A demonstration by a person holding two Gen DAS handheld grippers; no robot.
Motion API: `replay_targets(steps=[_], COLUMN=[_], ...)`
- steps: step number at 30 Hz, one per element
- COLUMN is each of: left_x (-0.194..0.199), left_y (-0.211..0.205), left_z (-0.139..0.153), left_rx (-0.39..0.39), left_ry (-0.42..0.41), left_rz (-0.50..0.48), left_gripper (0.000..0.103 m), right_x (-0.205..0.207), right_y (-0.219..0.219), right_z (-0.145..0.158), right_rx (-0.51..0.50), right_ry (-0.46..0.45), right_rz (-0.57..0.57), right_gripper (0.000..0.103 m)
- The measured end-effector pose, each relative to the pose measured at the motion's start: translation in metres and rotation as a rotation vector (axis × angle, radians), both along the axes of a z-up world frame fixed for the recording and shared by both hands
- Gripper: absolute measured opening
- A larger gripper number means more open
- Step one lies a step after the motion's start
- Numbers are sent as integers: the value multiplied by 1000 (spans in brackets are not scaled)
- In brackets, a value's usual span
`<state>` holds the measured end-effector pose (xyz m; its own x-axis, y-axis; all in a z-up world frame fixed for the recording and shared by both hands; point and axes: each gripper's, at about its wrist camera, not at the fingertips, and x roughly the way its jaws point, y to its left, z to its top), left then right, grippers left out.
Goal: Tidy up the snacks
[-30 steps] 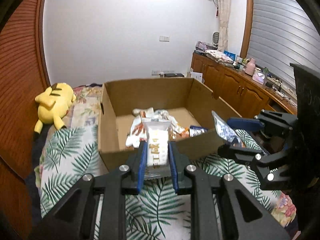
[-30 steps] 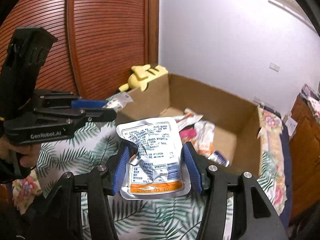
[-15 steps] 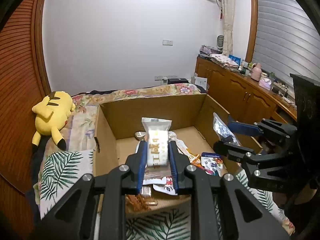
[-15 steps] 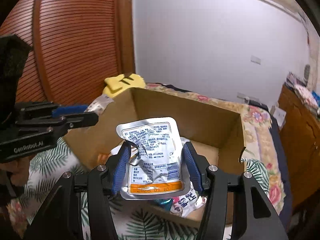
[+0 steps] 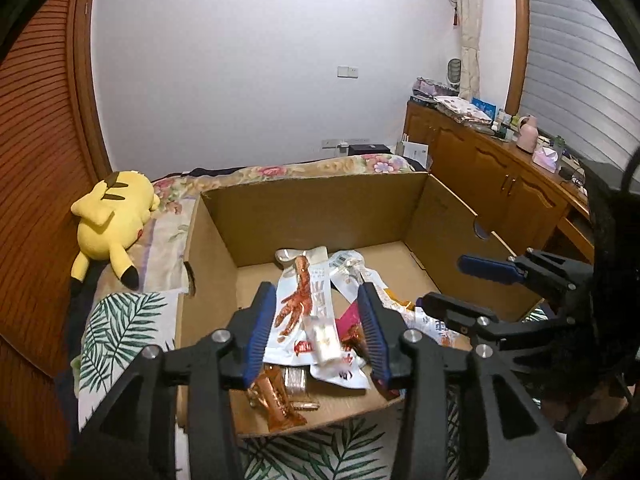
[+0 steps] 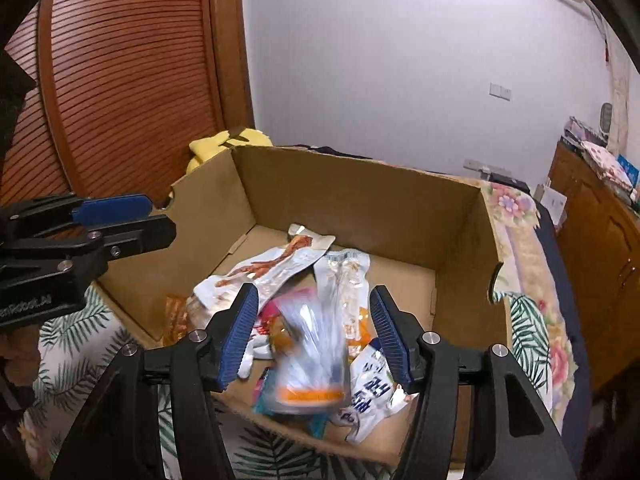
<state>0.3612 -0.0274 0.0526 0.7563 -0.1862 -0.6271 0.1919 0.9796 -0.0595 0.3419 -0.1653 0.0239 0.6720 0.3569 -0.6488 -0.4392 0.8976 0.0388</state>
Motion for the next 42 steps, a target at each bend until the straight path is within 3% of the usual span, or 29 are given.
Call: replay_targets(steps=[8,21,34,42], left_x=[-50,-178,-253,-278], left_y=[4,11,5,4], left_z=[7,20,20,21], left_rx=[5,40,104,113], left_ry=[-22,-100,-143,-165], left_rz=[9,4,47,112], left_gripper=[47,50,51,54], right_x=[-54,-176,-233,-257], right_y=[-9,-19,-21,-22], right_z=[26,53,53,43], right_rx=[52,115,112,80], right_ry=[-61,-145,-181,-208], right_rz=[-10,-75,-136,-215], right_gripper=[60,64,68,80])
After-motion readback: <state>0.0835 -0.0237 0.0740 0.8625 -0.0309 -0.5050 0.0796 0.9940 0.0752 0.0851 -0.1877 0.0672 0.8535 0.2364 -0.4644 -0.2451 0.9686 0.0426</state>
